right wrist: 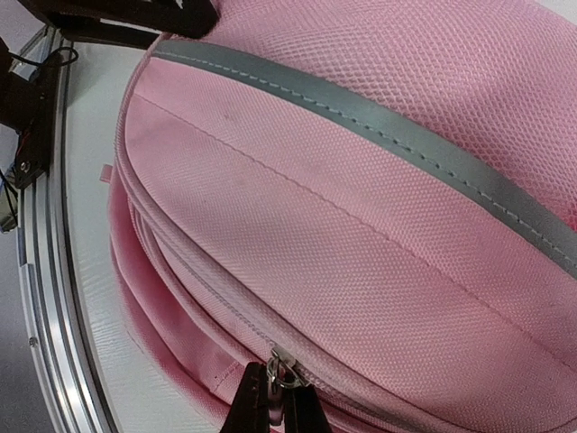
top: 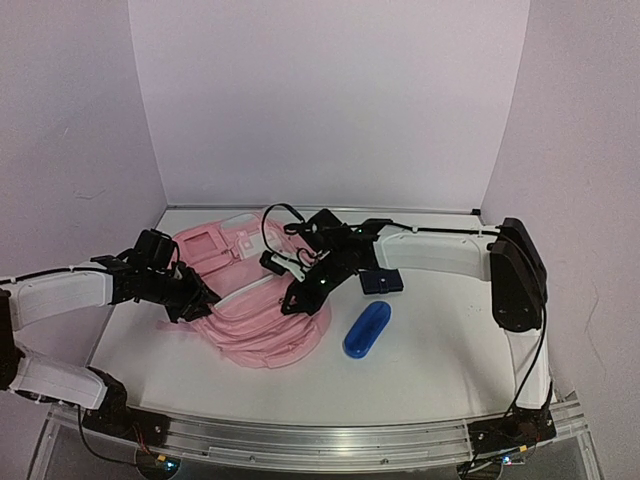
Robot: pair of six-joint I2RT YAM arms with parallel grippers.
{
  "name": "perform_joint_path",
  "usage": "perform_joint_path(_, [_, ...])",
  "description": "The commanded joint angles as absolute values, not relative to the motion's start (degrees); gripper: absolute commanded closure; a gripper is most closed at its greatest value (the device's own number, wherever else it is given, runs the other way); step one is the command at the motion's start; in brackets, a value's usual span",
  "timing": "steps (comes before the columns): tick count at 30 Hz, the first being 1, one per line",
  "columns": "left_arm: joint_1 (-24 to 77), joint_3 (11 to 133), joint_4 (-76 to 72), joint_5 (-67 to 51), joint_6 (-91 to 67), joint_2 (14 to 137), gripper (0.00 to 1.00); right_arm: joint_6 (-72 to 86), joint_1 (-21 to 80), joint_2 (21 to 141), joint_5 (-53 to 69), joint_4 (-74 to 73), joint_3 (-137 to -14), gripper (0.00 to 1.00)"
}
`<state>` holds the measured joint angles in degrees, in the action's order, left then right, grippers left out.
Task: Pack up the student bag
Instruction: Zip the student bag at the center of the board.
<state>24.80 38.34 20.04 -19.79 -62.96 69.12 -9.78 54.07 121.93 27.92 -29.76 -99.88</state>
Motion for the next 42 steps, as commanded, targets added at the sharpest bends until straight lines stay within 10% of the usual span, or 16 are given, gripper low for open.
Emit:
perform_joint_path(1, [25.2, 40.1, 20.8, -16.7, -61.9, 68.2, 0.88, -10.7, 55.4, 119.2, 30.0, -27.1, -99.9, 1.00])
perform_joint_path(4, [24.8, 41.0, 26.6, -13.0, -61.4, 65.5, 1.00, -11.8, 53.4, 117.8, 29.8, -27.2, -97.4, 1.00])
perform_joint_path(21, [14.1, 51.8, 43.5, -10.7, -51.2, 70.3, 1.00, -24.0, 40.2, 120.6, 23.9, -30.9, -99.8, 1.00])
perform_joint_path(34, [11.3, 71.8, 43.7, -11.9, -36.9, 90.4, 0.99, -14.6, 60.2, 113.7, 30.3, -26.3, -89.6, 1.00])
perform_joint_path(42, [11.2, 62.4, 38.1, -21.2, -44.8, 76.0, 0.51, -15.2, 60.9, 119.6, 27.0, -26.2, -97.6, 1.00])
